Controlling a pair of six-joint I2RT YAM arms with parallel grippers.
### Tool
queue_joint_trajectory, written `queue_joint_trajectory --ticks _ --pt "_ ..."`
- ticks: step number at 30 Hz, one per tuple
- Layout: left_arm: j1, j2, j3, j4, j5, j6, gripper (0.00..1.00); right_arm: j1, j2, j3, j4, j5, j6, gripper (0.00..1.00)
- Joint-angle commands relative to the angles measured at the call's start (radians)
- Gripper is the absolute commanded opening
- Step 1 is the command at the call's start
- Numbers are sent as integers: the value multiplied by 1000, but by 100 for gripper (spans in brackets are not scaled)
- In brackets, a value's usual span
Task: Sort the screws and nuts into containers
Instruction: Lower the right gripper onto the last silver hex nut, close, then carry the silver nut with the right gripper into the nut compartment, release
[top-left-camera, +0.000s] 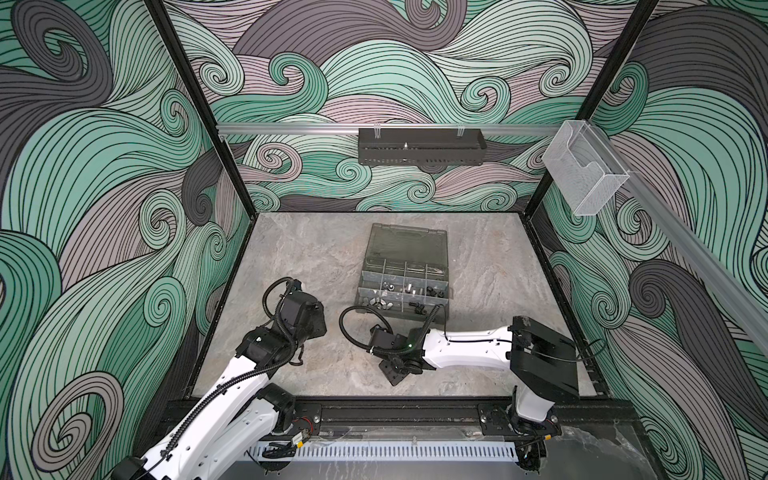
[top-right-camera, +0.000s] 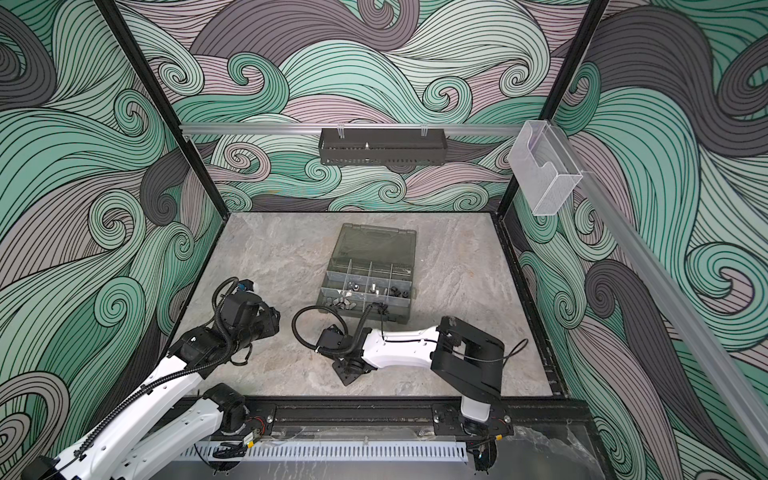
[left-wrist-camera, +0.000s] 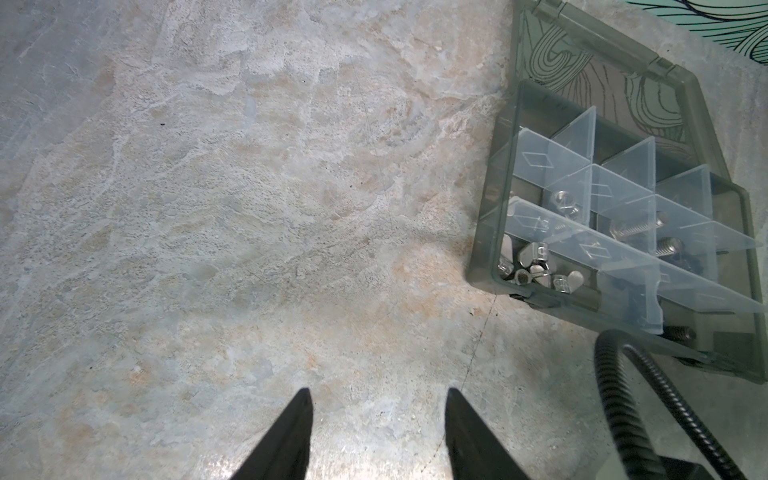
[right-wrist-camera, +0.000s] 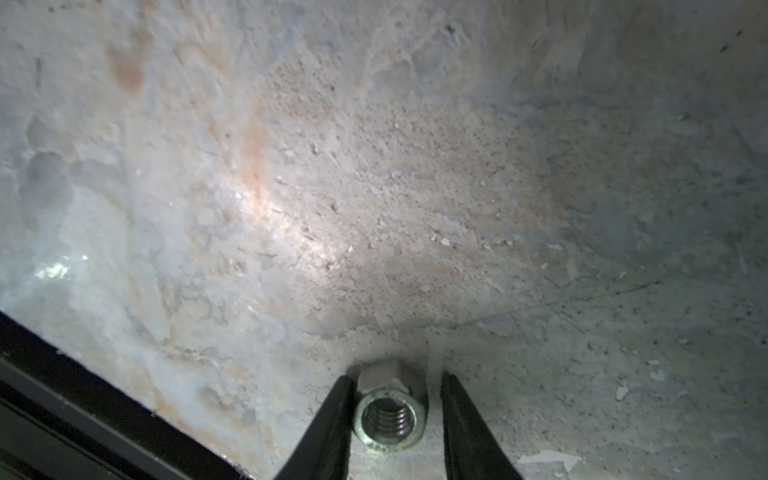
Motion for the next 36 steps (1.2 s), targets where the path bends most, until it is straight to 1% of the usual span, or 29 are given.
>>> queue_joint_trajectory --ticks 1,7,13,17,21,28,31,36 --pt "9 -13 -7 -30 -17 -17 54 4 10 11 -11 8 0 33" --pt "11 -13 -12 -24 -11 -23 54 3 -10 6 -10 26 0 27" --pt "12 -7 -14 -25 -10 -25 54 -2 -31 13 -11 39 -13 25" --pt "12 -12 -14 -24 -3 -30 54 -27 -59 22 -18 38 -41 25" --pt "12 -16 -14 -27 1 -35 54 -94 -97 62 -47 42 -112 25" --pt "12 -29 -21 -27 23 -56 54 -256 -118 184 -82 44 -253 25" --pt "12 -34 -23 -24 23 -59 54 -319 -104 239 -80 40 -300 25" --pt "12 -37 -21 -20 33 -60 54 -411 -23 365 -81 20 -363 25"
